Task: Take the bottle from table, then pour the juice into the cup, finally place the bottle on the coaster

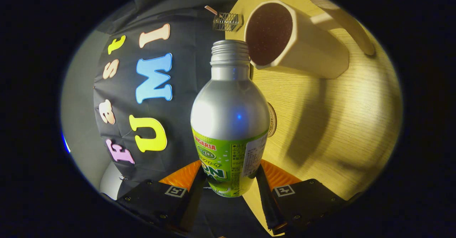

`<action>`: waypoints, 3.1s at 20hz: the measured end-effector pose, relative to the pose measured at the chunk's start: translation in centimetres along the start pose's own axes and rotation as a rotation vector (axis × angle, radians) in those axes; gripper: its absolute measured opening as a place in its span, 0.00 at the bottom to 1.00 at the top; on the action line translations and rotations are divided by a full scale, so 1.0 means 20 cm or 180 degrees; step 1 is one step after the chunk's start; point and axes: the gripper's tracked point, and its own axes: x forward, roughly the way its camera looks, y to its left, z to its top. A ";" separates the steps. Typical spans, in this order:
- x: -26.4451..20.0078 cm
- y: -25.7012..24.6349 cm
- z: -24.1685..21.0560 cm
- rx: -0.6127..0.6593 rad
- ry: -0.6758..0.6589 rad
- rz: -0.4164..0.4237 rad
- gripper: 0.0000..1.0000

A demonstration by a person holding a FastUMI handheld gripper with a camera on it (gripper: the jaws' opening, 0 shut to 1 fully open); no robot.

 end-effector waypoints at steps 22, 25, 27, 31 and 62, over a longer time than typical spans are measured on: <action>0.01 0.14 0.00 0.0705 0.0013 0.0134 0.74; 0.00 0.15 0.00 0.0791 0.0015 0.0127 0.74; 0.00 0.16 0.00 0.0835 0.0022 0.0114 0.74; -0.01 0.18 0.00 0.0917 0.0044 0.0104 0.74; -0.14 0.33 0.07 0.1613 0.0239 0.0063 0.74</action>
